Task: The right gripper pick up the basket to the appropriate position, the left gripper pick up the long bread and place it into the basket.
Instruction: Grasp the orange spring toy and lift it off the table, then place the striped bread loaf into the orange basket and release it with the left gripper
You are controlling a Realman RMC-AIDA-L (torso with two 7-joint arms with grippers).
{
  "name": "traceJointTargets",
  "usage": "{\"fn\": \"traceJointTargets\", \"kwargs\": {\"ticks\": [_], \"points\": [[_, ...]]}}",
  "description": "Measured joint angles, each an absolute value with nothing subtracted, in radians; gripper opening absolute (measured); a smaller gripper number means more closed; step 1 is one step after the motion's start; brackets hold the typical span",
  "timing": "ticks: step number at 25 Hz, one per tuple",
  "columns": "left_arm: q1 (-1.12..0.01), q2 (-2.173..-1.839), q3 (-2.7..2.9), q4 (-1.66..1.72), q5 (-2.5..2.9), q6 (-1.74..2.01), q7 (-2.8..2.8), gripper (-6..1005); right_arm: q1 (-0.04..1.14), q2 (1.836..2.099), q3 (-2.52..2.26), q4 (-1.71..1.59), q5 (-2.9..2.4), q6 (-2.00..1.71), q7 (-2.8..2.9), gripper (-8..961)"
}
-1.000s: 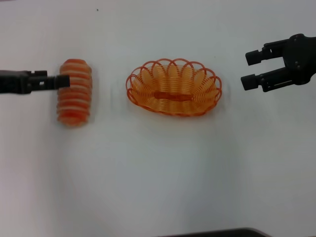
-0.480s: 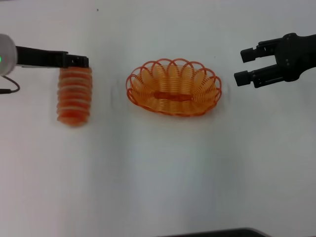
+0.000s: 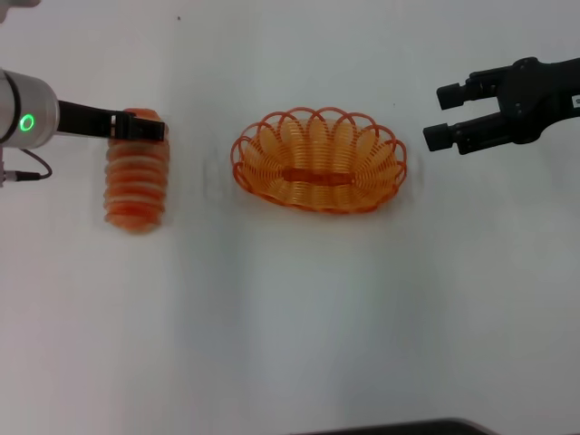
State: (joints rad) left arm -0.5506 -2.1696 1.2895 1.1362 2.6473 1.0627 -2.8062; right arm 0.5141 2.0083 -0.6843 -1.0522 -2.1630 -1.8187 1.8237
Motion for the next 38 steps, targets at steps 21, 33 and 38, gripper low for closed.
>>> {"fn": "traceJointTargets", "kwargs": {"ticks": [21, 33, 38], "points": [[-0.540, -2.167, 1.337, 1.142, 2.649, 1.051, -2.794, 505, 0.529, 2.011, -0.677, -1.042, -2.162, -1.802, 1.824, 835], [-0.493, -2.163, 1.190, 1.345, 2.441, 1.167, -2.449, 362, 0.528, 1.994, -0.562, -1.041, -2.156, -1.802, 1.824, 835], [-0.561, -2.160, 1.140, 1.315, 2.280, 1.291, -2.203, 340, 0.526, 1.979, -0.530, -1.041, -2.145, -1.814, 1.823, 836]]}}
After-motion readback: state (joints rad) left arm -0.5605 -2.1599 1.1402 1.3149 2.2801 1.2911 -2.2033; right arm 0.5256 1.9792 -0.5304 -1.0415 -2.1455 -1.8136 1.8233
